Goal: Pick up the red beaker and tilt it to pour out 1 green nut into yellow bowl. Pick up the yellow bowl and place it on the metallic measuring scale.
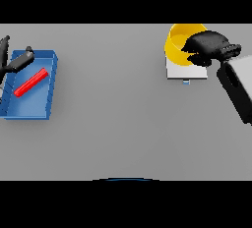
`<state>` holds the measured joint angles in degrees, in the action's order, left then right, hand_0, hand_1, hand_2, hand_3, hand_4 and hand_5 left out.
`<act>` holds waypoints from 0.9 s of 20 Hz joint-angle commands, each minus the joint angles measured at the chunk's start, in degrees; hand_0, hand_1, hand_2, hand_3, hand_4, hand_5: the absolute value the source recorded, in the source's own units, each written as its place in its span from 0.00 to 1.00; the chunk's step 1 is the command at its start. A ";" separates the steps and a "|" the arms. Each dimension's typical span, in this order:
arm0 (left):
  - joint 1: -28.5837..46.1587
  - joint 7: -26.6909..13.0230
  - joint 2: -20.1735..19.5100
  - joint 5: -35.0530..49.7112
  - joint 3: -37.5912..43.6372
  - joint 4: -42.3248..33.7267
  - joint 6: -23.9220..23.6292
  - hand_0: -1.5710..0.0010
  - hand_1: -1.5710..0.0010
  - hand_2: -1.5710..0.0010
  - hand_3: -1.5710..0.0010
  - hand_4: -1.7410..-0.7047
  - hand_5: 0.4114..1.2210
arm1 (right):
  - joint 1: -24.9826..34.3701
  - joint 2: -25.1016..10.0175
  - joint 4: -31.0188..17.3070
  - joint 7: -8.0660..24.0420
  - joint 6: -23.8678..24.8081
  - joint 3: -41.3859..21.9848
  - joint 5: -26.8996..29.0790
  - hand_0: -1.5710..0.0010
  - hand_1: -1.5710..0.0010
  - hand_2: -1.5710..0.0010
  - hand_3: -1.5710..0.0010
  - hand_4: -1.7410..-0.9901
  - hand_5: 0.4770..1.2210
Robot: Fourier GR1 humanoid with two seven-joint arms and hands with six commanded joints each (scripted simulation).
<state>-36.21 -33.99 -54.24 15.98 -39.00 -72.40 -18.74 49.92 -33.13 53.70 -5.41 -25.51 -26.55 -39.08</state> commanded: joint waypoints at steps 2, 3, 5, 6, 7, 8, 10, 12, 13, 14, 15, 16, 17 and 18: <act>-0.02 0.12 -0.11 0.24 0.28 0.42 0.20 1.00 1.00 1.00 1.00 0.89 0.43 | 0.94 0.54 -4.15 -0.89 1.39 -0.11 -0.47 0.00 0.00 0.00 0.22 0.03 1.00; 0.30 0.21 0.05 0.02 0.13 0.24 -0.27 1.00 1.00 1.00 1.00 0.89 0.43 | 0.63 1.04 -5.67 -0.88 2.50 -0.36 -0.73 0.00 0.00 0.00 0.20 0.02 1.00; -0.41 -0.35 -0.03 -0.06 0.16 0.67 0.23 1.00 1.00 1.00 1.00 0.89 0.43 | 1.45 1.71 -9.82 -2.46 4.69 -0.32 -0.99 0.00 0.00 0.00 0.13 0.02 1.00; -0.05 0.28 0.19 -0.07 -0.08 0.61 0.41 1.00 1.00 1.00 1.00 0.90 0.42 | 1.75 1.90 -11.38 -2.74 5.68 -0.40 -1.17 0.00 0.00 0.00 0.12 0.02 1.00; -0.64 -0.40 0.18 -0.10 0.03 0.99 0.56 1.00 1.00 1.00 1.00 0.90 0.42 | 2.09 2.67 -12.83 -2.64 6.54 -0.71 -1.44 0.00 0.00 0.00 0.10 0.02 1.00; -0.34 0.51 -0.10 0.04 0.15 1.34 1.09 1.00 1.00 1.00 1.00 0.91 0.41 | 2.31 2.77 -13.80 -3.53 6.91 -0.85 -1.34 0.00 0.01 0.00 0.09 0.02 1.00; -0.24 0.93 -0.50 0.13 0.33 0.77 1.02 1.00 1.00 1.00 1.00 0.91 0.40 | 2.74 4.21 -17.12 -3.65 8.37 -1.10 -1.34 0.00 0.03 0.00 0.06 0.02 1.00; -0.24 0.25 -0.17 0.14 0.18 -0.10 0.34 1.00 1.00 1.00 1.00 0.91 0.39 | 3.14 5.10 -19.20 -2.76 9.22 -1.33 -1.24 0.00 0.05 0.00 0.05 0.02 1.00; -0.12 0.25 -0.07 0.08 0.10 0.25 0.31 1.00 1.00 1.00 1.00 0.90 0.39 | 3.53 5.45 -19.88 -3.12 9.57 -1.60 -1.25 0.00 0.06 0.00 0.04 0.02 1.00; -0.29 0.11 -0.13 0.28 0.34 0.54 0.47 1.00 1.00 1.00 1.00 0.90 0.40 | 3.75 5.57 -20.89 -4.22 10.31 -1.62 -1.13 0.00 0.07 0.00 0.05 0.02 1.00; -0.75 -0.06 0.54 0.05 0.09 0.94 0.46 1.00 1.00 1.00 1.00 0.90 0.40 | 3.88 5.48 -21.38 -4.78 10.27 -1.80 -1.05 0.01 0.10 0.00 0.06 0.03 1.00; -0.70 0.44 0.71 -0.04 -0.02 1.00 0.56 1.00 1.00 1.00 1.00 0.90 0.40 | 3.99 5.37 -21.74 -5.02 10.03 -1.76 -0.68 0.03 0.11 0.00 0.16 0.02 1.00; -0.85 0.52 0.75 0.09 0.07 1.44 0.89 1.00 1.00 1.00 1.00 0.90 0.41 | 4.35 5.59 -22.41 -4.28 9.36 -1.76 -0.38 0.02 0.10 0.00 0.26 0.02 1.00; -0.32 0.37 0.88 -0.12 -0.16 1.34 0.34 1.00 1.00 1.00 1.00 0.90 0.41 | 4.87 5.53 -23.13 -4.59 8.61 -1.32 0.17 0.02 0.08 0.05 0.35 0.11 1.00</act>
<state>-36.50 -33.65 -53.35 15.87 -39.17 -71.06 -18.38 54.79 -27.62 30.56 -9.95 -16.91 -27.88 -38.90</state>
